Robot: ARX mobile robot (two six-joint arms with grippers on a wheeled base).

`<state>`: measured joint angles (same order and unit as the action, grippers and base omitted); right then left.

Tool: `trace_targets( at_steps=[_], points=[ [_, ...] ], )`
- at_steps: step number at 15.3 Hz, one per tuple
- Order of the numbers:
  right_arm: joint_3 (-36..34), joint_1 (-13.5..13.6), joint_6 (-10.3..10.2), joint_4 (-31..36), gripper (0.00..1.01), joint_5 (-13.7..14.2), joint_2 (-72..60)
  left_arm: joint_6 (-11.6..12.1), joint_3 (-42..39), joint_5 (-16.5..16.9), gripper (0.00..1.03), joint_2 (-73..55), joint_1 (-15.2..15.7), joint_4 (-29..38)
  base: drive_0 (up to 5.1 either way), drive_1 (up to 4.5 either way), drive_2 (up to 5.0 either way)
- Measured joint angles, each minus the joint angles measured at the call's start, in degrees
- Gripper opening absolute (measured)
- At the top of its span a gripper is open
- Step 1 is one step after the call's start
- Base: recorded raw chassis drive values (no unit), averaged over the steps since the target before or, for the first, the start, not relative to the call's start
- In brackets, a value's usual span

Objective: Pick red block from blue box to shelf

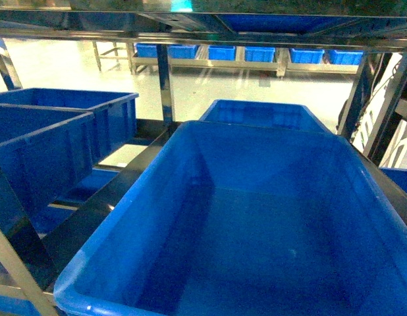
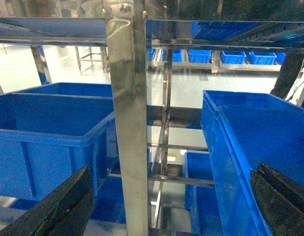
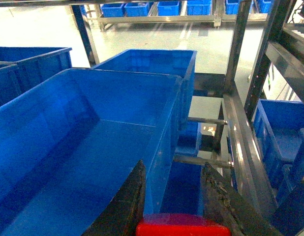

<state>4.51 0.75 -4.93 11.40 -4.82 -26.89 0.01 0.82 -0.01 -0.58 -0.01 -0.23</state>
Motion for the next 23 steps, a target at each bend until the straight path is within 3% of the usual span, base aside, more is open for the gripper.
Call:
trace_targets(
  at_steps=[16, 19, 21, 23],
  points=[
    [0.2, 0.9, -0.4, 1.6, 0.28, -0.7, -3.0, 0.0, 0.0, 0.0, 0.98, 0.0, 0.0, 0.0, 0.0, 0.0, 0.0],
    [2.0, 9.2, -2.9, 5.8, 0.28, -0.5, -8.7, 0.0, 0.0, 0.0, 0.98, 0.0, 0.0, 0.0, 0.0, 0.0, 0.0],
    [2.9, 15.2, -3.7, 8.4, 0.28, 0.3, -12.2, 0.0, 0.0, 0.0, 0.98, 0.0, 0.0, 0.0, 0.0, 0.0, 0.0],
    [2.9, 19.3, -3.7, 12.8, 0.28, 0.5, -17.8, 0.0, 0.0, 0.0, 0.98, 0.0, 0.0, 0.0, 0.0, 0.0, 0.0]
  ],
)
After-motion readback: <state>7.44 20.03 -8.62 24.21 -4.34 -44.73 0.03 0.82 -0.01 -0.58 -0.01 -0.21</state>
